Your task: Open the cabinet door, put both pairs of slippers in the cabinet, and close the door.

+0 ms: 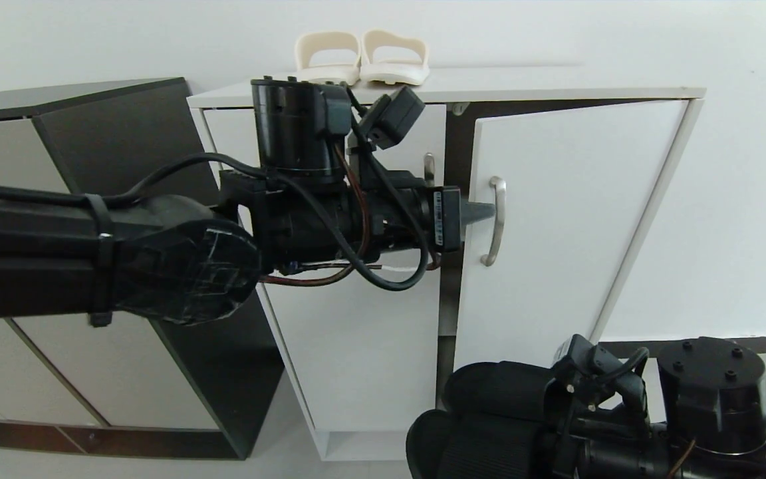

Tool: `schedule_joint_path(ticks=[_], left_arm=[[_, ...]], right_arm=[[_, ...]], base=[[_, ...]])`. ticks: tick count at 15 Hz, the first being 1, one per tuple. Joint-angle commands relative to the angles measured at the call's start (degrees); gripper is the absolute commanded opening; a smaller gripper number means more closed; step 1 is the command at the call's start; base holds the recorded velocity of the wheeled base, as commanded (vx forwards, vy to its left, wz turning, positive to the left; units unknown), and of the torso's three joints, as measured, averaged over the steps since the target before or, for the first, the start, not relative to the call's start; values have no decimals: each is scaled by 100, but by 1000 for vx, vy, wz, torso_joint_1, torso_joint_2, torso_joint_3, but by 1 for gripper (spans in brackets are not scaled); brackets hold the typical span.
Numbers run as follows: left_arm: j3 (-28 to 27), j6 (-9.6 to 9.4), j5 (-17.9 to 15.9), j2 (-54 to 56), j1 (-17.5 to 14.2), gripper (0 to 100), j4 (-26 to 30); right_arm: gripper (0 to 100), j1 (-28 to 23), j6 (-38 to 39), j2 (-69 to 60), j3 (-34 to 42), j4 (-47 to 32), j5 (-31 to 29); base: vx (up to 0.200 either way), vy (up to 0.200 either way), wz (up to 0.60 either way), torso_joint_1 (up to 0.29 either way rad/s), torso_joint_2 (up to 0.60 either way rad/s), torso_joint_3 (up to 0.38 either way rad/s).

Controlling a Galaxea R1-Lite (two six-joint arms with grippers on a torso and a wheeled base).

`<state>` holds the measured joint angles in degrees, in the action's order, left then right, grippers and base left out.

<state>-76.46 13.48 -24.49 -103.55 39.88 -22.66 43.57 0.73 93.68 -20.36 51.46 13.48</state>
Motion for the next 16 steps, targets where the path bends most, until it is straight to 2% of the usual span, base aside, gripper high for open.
schedule_joint_path(ticks=[1, 3, 6, 8, 11, 16], left_arm=[[536, 5, 15, 379, -76, 0, -335], [623, 40, -12, 388, -472, 0, -502], [448, 58, -29, 186, -762, 0, -511], [70, 67, -21, -122, -788, 0, -467], [-642, 313, -21, -447, -753, 0, -37], [-1389, 330, -12, -939, -630, 0, 104]], right_arm=[[0, 2, -3, -26, 23, 5, -4], [0, 2, -3, -17, 23, 5, -4], [0, 11, -12, 36, 32, -4, -12], [0, 20, -12, 71, 32, -4, -4], [0, 38, -179, 97, 93, -22, -4], [0, 38, -214, 150, 137, -30, -12]], base=[[0, 0, 0, 0, 0, 0], [0, 0, 0, 0, 0, 0], [0, 0, 0, 0, 0, 0], [0, 0, 0, 0, 0, 0], [0, 0, 0, 0, 0, 0], [0, 0, 0, 0, 0, 0]])
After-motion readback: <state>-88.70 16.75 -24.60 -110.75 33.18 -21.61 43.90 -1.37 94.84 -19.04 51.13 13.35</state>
